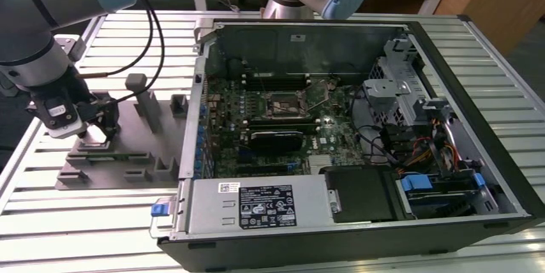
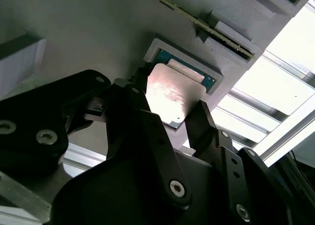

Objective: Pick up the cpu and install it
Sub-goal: 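Pick up the cpu and move it towards the insertion slot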

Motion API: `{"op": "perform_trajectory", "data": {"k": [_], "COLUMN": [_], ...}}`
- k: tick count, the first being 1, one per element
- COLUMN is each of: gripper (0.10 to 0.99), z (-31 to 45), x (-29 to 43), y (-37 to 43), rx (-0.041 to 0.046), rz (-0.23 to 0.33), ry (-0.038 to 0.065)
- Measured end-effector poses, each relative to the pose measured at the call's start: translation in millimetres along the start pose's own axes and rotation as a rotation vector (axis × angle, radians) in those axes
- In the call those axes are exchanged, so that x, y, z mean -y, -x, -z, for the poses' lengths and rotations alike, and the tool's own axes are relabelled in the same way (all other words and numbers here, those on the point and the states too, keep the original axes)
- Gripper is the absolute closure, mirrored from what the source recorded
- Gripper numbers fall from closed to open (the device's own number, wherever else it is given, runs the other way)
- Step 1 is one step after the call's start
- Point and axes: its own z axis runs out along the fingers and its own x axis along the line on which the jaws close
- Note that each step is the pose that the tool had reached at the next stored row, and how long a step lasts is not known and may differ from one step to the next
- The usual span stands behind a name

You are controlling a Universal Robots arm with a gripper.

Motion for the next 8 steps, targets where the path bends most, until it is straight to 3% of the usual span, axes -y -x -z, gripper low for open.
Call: {"op": "perform_trajectory", "data": {"k": [8], "gripper": [0.522], "z": [0.5], "x": [0.0], "y": [-0.1], "rx": [-0.0003], "rz": [0.0], "ry": [0.0]}}
